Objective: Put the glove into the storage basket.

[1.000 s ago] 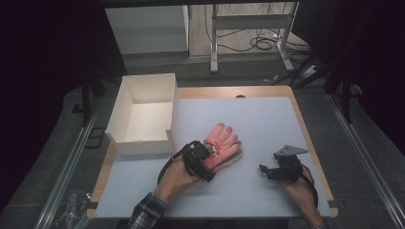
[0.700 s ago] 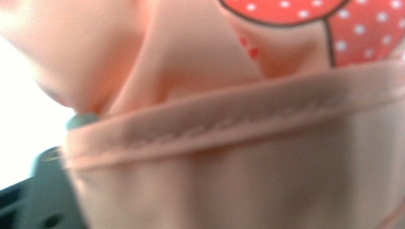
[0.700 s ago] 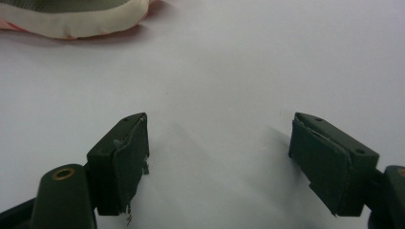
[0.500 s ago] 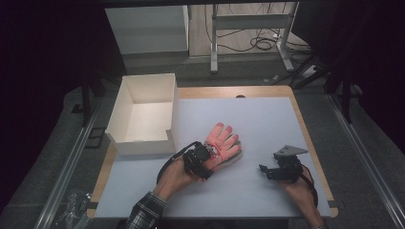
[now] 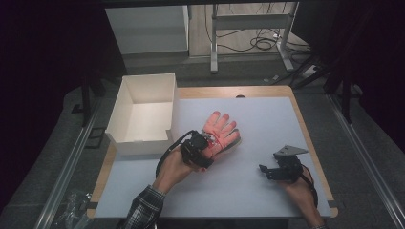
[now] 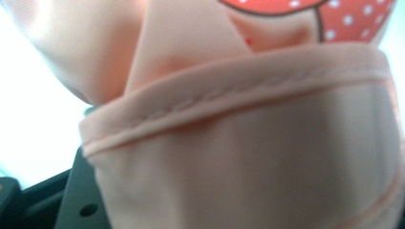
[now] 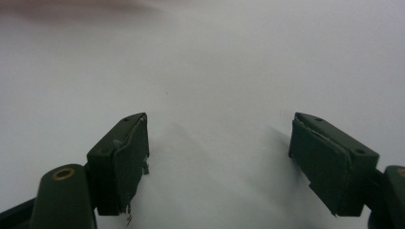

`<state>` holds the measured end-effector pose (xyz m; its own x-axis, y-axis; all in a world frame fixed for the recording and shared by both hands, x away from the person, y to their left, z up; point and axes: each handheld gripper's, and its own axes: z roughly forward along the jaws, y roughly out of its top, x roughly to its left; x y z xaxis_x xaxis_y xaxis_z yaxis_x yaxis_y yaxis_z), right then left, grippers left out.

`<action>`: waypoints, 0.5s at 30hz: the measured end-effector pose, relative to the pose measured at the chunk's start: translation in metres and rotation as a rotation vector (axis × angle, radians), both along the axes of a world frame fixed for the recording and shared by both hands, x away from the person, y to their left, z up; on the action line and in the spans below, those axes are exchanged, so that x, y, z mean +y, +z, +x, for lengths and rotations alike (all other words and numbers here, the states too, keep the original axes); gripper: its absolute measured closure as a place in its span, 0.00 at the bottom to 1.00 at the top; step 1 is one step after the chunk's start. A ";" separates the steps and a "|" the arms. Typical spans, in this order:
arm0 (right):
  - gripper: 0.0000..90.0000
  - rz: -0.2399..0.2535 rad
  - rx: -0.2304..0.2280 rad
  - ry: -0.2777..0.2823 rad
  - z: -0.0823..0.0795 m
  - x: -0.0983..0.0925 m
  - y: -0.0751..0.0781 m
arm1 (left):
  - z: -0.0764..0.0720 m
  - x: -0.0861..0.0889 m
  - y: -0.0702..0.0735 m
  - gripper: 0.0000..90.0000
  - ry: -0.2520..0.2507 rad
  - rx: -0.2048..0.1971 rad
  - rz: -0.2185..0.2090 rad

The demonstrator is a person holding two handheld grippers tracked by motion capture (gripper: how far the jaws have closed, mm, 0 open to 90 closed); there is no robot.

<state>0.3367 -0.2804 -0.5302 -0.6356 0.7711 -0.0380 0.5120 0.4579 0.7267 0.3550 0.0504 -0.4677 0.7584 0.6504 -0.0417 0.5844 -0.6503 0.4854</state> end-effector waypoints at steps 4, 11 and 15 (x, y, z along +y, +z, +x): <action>0.24 0.000 0.000 0.001 0.000 0.000 0.000 | 0.007 0.000 0.014 0.42 0.021 -0.014 -0.002; 0.24 -0.001 0.003 0.002 0.000 0.000 0.000 | 0.024 0.001 0.043 0.42 0.047 -0.030 -0.023; 0.24 0.003 0.002 0.001 0.000 0.000 0.000 | 0.034 0.004 0.059 0.41 0.061 -0.043 -0.022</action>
